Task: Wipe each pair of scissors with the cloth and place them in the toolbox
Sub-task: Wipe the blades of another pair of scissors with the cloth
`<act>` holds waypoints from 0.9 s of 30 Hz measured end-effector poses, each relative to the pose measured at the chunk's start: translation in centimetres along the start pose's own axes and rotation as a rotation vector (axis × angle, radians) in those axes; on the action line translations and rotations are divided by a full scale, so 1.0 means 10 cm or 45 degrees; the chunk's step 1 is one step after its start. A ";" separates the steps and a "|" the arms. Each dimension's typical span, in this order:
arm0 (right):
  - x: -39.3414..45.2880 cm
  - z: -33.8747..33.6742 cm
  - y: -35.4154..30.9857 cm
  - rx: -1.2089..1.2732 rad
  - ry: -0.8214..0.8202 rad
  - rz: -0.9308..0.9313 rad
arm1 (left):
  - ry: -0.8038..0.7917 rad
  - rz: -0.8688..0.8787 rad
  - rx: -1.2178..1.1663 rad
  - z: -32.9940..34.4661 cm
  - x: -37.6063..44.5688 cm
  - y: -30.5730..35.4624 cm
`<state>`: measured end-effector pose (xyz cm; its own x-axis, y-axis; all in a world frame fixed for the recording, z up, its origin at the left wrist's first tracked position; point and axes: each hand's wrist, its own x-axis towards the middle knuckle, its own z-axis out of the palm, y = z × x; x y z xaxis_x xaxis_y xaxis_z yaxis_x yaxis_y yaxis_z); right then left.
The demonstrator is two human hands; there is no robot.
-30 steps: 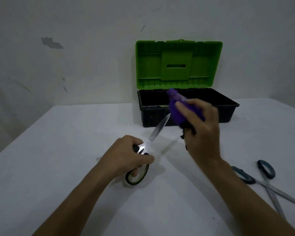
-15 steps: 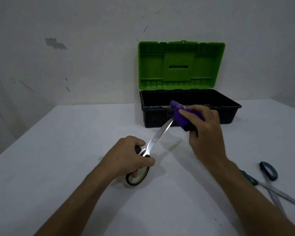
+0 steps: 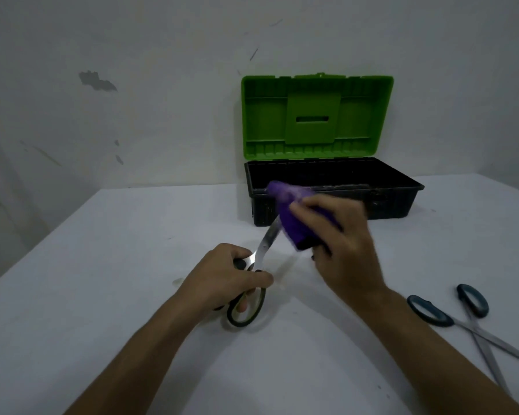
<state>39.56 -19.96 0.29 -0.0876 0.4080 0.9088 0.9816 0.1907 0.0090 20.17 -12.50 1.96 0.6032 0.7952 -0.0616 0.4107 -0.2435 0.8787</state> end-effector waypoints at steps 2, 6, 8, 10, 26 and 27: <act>-0.06 0.11 -0.06 0.049 -0.148 -0.139 | -0.063 0.041 -0.072 0.00 -0.02 0.03; -0.06 0.14 0.13 0.040 -0.112 0.017 | -0.243 0.048 -0.158 -0.07 -0.06 0.06; -0.04 0.06 0.26 -0.051 -0.037 0.220 | -0.285 0.037 -0.132 -0.08 -0.08 0.06; -0.05 -0.03 0.31 -0.108 0.005 0.327 | -0.233 0.030 -0.099 -0.03 -0.07 0.06; 0.13 0.11 -0.06 0.037 -0.026 -0.197 | 0.119 0.337 -0.054 0.05 -0.06 0.19; 0.18 0.12 -0.04 0.040 -0.031 -0.199 | 0.140 0.338 -0.033 0.02 -0.05 0.18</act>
<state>38.78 -18.22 1.36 -0.2431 0.3930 0.8868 0.9500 0.2813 0.1358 20.76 -13.48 3.51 0.6093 0.7610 0.2227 0.2294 -0.4380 0.8692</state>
